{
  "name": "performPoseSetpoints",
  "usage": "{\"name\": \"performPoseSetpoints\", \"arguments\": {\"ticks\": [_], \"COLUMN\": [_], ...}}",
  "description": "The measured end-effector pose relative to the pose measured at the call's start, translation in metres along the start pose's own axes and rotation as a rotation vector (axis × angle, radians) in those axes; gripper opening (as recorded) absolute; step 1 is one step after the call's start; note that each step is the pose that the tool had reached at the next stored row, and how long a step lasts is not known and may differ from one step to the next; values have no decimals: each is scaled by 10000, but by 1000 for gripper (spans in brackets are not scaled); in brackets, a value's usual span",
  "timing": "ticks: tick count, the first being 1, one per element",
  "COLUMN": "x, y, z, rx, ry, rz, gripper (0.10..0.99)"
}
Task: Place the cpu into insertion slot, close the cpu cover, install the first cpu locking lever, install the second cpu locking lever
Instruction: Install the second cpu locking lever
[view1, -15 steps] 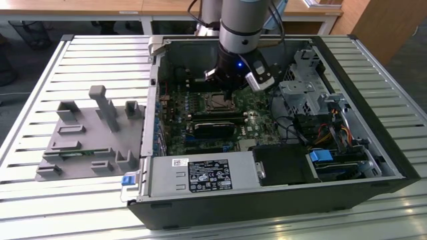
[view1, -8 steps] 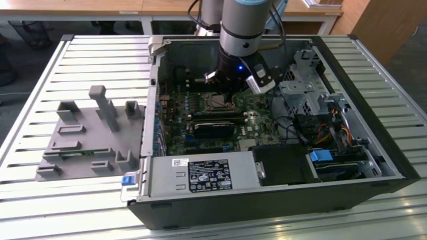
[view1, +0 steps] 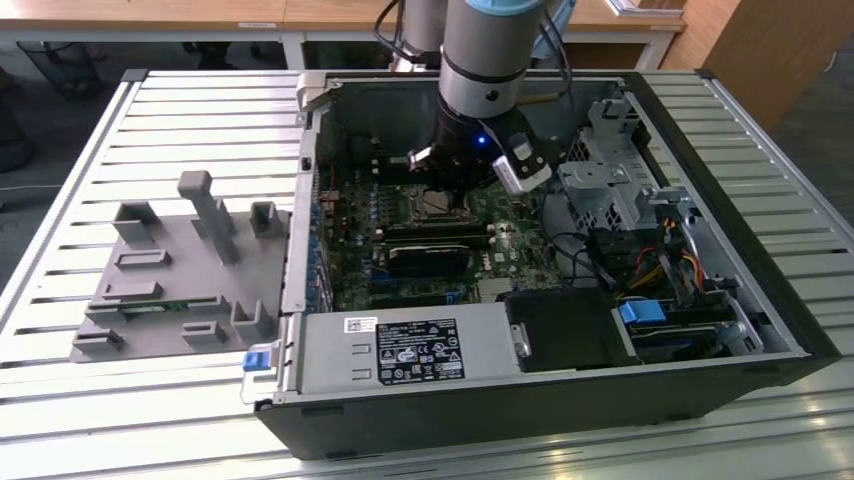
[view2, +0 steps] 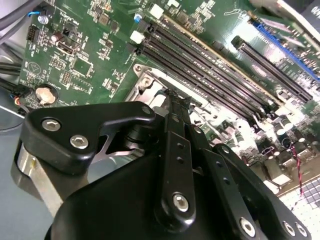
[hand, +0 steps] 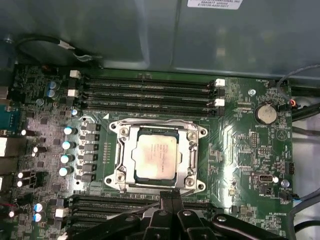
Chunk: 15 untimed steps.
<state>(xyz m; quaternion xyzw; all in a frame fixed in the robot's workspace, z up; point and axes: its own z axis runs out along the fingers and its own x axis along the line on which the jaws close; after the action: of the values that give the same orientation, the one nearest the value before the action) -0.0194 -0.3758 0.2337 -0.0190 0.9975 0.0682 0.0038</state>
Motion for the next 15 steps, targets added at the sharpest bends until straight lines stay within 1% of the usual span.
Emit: {"name": "performPoseSetpoints", "arguments": {"ticks": [2, 7, 10, 12, 15], "x": [30, 163, 235, 261, 274], "y": [-11, -16, -14, -14, -21], "z": [-2, -3, -3, 10, 59], "rx": [-1, -12, -58, -63, -61], "ry": [2, 1, 0, -2, 3], "rz": [-8, -7, -6, -6, -6], "gripper": [106, 106, 106, 106, 106]}}
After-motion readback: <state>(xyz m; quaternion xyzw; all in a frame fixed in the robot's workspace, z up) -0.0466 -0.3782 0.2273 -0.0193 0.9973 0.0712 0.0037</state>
